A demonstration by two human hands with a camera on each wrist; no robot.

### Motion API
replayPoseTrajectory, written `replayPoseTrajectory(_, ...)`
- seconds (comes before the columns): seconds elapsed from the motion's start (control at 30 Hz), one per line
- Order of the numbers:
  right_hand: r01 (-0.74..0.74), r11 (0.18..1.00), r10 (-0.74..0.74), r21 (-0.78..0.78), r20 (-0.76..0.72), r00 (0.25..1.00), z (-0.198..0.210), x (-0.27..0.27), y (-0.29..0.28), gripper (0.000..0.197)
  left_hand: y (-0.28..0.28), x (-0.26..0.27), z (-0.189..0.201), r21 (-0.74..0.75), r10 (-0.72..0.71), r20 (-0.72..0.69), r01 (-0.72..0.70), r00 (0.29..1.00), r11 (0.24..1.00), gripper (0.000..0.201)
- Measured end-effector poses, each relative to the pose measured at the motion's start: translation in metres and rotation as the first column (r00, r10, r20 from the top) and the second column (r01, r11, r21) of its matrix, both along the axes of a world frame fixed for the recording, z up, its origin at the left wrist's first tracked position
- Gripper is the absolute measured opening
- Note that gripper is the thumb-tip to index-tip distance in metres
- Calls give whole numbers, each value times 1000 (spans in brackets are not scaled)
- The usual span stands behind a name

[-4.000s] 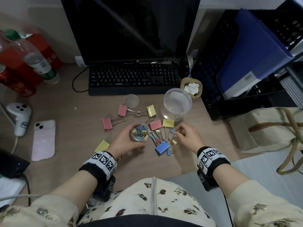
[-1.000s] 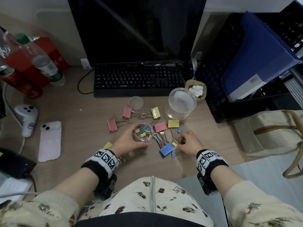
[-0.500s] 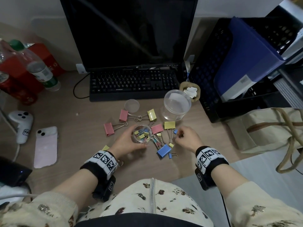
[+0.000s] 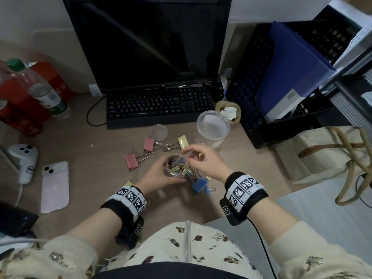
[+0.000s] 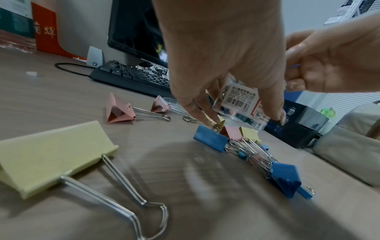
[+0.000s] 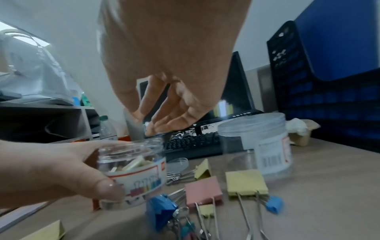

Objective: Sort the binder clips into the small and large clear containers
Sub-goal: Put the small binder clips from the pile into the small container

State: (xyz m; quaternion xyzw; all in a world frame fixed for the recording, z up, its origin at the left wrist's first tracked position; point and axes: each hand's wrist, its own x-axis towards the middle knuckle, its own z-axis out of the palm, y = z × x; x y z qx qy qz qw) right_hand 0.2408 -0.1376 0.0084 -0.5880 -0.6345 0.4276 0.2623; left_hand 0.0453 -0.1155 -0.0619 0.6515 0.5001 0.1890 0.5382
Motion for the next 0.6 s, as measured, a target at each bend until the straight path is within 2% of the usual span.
replayPoseTrajectory(0.1, 145, 989, -139, -10, 211, 967, -20, 24, -2, 24, -3, -4, 1, -13, -5, -44, 5, 999, 1000, 79)
replayPoseTrajectory(0.2, 169, 972, -70, -162, 490, 869, -43, 42, -10, 28, -7, -8, 3, -26, -12, -73, 10, 997, 1000, 78)
replayPoseTrajectory(0.37, 76, 965, 82, -250, 566, 820, -66, 44, -27, 31, -10, -14, 3, -62, 6, -114, -13, 993, 998, 92)
replayPoseTrajectory(0.47, 43, 969, 123, -243, 628, 768, -76, 40, -29, 34, -13, -16, 4, -63, 14, -119, -21, 993, 998, 90)
replayPoseTrajectory(0.6, 34, 974, 124, -224, 655, 745, -85, 36, -31, 30, -15, -18, 7, -69, 29, -110, -37, 993, 997, 84)
